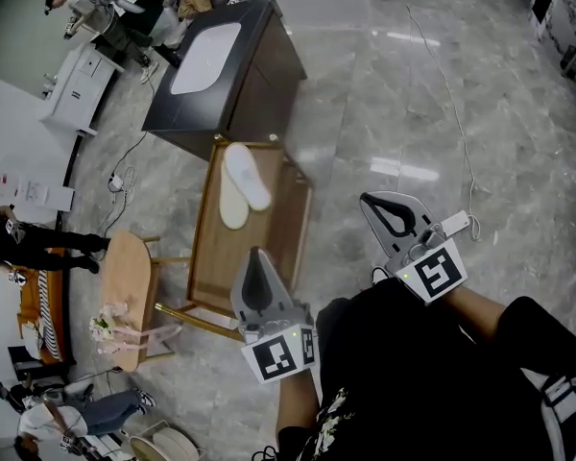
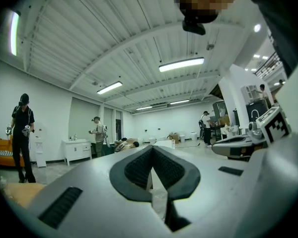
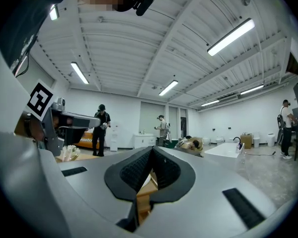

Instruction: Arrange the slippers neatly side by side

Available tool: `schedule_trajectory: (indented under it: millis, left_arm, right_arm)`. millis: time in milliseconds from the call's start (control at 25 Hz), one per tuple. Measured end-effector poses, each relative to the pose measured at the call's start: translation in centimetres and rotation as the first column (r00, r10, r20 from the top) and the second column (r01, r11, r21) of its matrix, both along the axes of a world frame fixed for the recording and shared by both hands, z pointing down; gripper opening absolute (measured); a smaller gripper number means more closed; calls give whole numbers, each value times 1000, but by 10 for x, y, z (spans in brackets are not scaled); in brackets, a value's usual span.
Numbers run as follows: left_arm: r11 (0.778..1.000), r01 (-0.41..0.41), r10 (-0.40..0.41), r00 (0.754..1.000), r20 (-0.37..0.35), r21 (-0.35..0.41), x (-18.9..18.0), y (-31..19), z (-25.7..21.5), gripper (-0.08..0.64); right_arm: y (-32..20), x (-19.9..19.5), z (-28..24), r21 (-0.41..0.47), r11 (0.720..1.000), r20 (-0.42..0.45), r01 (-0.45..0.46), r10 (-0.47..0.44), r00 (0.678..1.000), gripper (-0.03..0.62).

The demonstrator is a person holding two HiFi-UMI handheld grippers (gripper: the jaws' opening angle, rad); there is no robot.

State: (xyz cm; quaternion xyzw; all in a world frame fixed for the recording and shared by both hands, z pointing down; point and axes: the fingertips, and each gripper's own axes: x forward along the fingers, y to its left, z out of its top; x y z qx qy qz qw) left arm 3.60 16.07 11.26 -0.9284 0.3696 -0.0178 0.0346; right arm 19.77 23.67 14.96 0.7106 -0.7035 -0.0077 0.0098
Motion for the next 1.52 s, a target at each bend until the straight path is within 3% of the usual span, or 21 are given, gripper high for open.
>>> schedule_trajectory:
  millis: [680,880,1520]
  left_arm:
    - [995,93,-91,994,57,-31,3,-15,22,2]
    - [997,72,-72,997,20,-13,8,-20,18,2]
    - [995,96,-94,994,61,-27,26,-98,24,2]
  right_arm:
    - [-28,-2,25,-38,993,53,112,-109,993,-5]
    - [-40,0,30,-55,990,47,128,-125,991,-5]
    - [-123,18,25,-55,986,47,155,-152,987,-5]
